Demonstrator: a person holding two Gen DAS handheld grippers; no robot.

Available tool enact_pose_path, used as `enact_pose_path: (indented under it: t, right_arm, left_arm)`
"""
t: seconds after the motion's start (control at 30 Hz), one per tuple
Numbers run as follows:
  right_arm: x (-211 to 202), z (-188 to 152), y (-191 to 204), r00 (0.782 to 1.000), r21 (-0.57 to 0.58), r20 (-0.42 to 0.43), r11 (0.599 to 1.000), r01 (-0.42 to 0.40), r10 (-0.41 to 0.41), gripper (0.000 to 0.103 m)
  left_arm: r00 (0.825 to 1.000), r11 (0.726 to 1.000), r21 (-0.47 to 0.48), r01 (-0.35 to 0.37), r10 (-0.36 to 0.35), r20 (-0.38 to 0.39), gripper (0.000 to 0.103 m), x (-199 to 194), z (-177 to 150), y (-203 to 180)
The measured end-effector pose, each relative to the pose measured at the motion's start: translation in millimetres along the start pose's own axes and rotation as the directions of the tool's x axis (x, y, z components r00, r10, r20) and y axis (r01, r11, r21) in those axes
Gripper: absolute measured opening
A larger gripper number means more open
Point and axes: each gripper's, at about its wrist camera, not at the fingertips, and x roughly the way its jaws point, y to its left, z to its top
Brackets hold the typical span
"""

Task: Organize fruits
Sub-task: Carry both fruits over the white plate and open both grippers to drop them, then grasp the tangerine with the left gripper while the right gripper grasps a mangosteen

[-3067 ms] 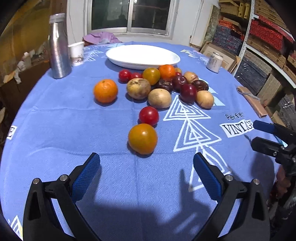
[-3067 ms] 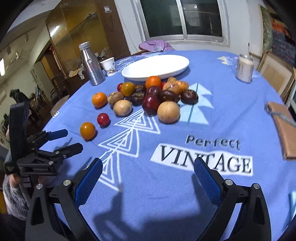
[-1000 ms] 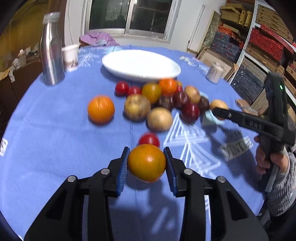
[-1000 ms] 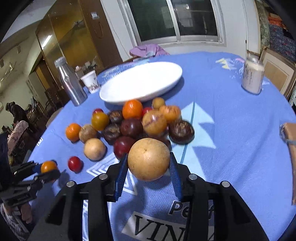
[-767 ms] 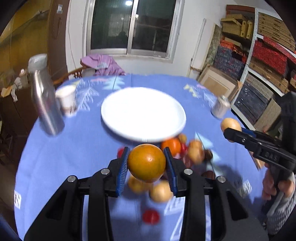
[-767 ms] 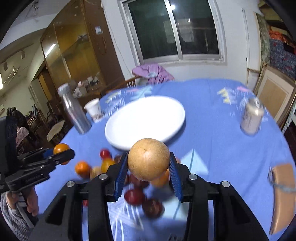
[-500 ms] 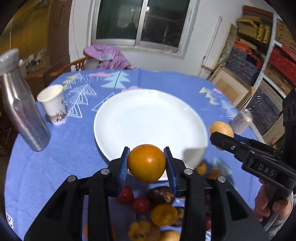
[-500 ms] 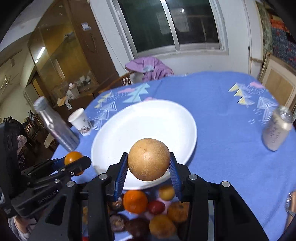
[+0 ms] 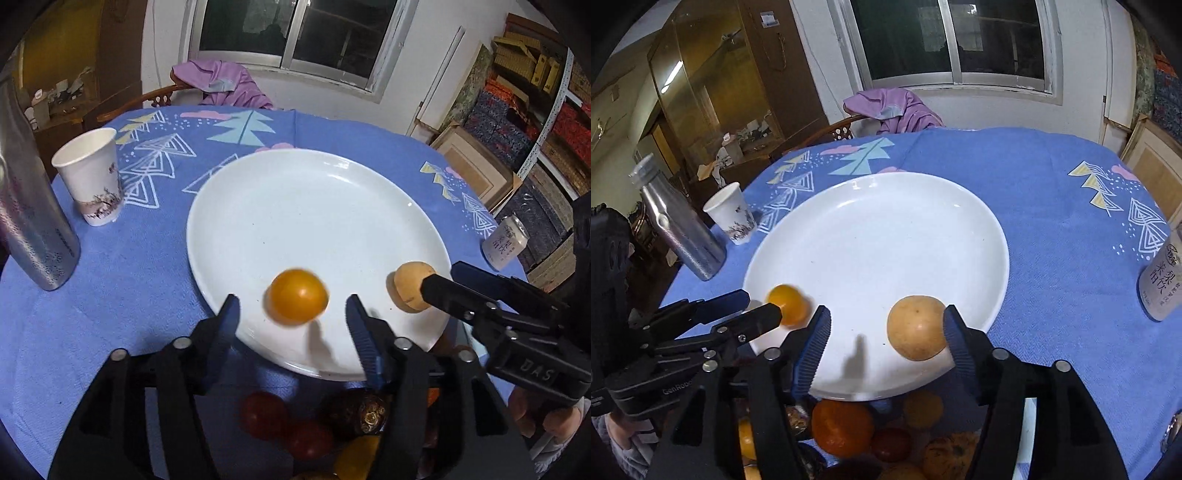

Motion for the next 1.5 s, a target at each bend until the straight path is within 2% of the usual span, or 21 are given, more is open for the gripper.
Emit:
enact_pose_path:
  t: [0.03, 0.1, 0.17, 0.2, 0.23, 0.3, 0.37, 0.43, 0.5, 0.63, 0.73, 0.87, 0.97, 1.1, 1.27, 1.5]
  right_arm:
    - [-16, 4, -1, 0.999, 0.018, 0.032, 0.999, -0.037, 0.036, 0.072]
    - [-50, 8, -2, 0.988, 0.029, 0.111, 0.994, -0.109, 0.105, 0.087]
    - [-87, 8, -4, 0.963, 0.017, 0.222, 0.987, -0.158, 0.151, 0.1]
    - [-106, 5, -4, 0.945, 0.003, 0.29, 0.987, -0.162, 0.154, 0.1]
    - [-125, -1, -5, 0.926, -0.022, 0.354, 0.991, -0.135, 0.135, 0.1]
    - [-144, -18, -5, 0.917, -0.064, 0.397, 0.998, -0.014, 0.038, 0.1]
    - [-144, -38, -13, 0.919, -0.067, 0.392, 0.996, 0.061, -0.03, 0.1]
    - [-135, -62, -27, 0.942, -0.035, 0.331, 0.998, 0.062, -0.047, 0.1]
    - [-134, -82, -36, 0.946, 0.001, 0.315, 0.997, 0.076, -0.073, 0.1]
    - [-147, -116, -43, 0.945, 0.002, 0.323, 0.999, 0.048, -0.046, 0.1]
    - [-144, -134, -48, 0.954, 0.023, 0.296, 0.999, 0.037, -0.043, 0.1]
    - [-135, -140, -55, 0.967, 0.077, 0.256, 0.997, -0.027, 0.006, 0.1]
    - [-135, -141, -48, 0.965, 0.047, 0.262, 0.999, 0.015, -0.027, 0.1]
    - [-128, -142, -40, 0.973, 0.021, 0.229, 1.0, 0.007, -0.011, 0.1]
    - [-124, -144, -42, 0.979, 0.035, 0.202, 0.999, -0.017, 0.01, 0.1]
    - [-120, -146, -38, 0.977, 0.021, 0.207, 0.999, 0.048, -0.052, 0.1]
  left_arm:
    - [0.999, 1.0, 0.002, -0.012, 0.011, 0.032, 0.084, -10, 0, 0]
    - [0.995, 0.999, 0.017, -0.043, 0.042, 0.091, 0.088, -28, 2, 0]
    - [0.986, 0.996, 0.028, -0.081, 0.076, 0.151, 0.092, -48, 2, 0]
    - [0.98, 0.995, 0.028, -0.095, 0.089, 0.179, 0.095, -58, 0, 1]
    - [0.971, 0.993, 0.03, -0.112, 0.103, 0.218, 0.096, -70, -5, 2]
    - [0.961, 0.991, 0.033, -0.127, 0.114, 0.252, 0.098, -84, -16, 4]
    - [0.952, 0.989, 0.039, -0.145, 0.128, 0.279, 0.098, -96, -38, 6]
    - [0.956, 0.99, 0.053, -0.134, 0.115, 0.268, 0.098, -104, -64, 9]
    - [0.958, 0.99, 0.052, -0.133, 0.115, 0.263, 0.098, -111, -89, 12]
    - [0.973, 0.993, 0.009, -0.12, 0.115, 0.202, 0.098, -112, -129, 26]
    - [0.977, 0.988, 0.029, -0.151, 0.145, 0.154, 0.098, -102, -145, 25]
    - [0.968, 0.974, 0.067, -0.217, 0.205, 0.145, 0.098, -96, -147, 20]
    - [0.973, 0.981, 0.01, -0.196, 0.193, 0.124, 0.098, -93, -141, 34]
    - [0.983, 0.988, -0.044, -0.151, 0.154, 0.095, 0.098, -86, -135, 46]
    - [0.985, 0.989, -0.011, -0.151, 0.151, 0.087, 0.098, -80, -136, 39]
    - [0.974, 0.98, 0.019, -0.198, 0.194, 0.114, 0.097, -86, -134, 30]
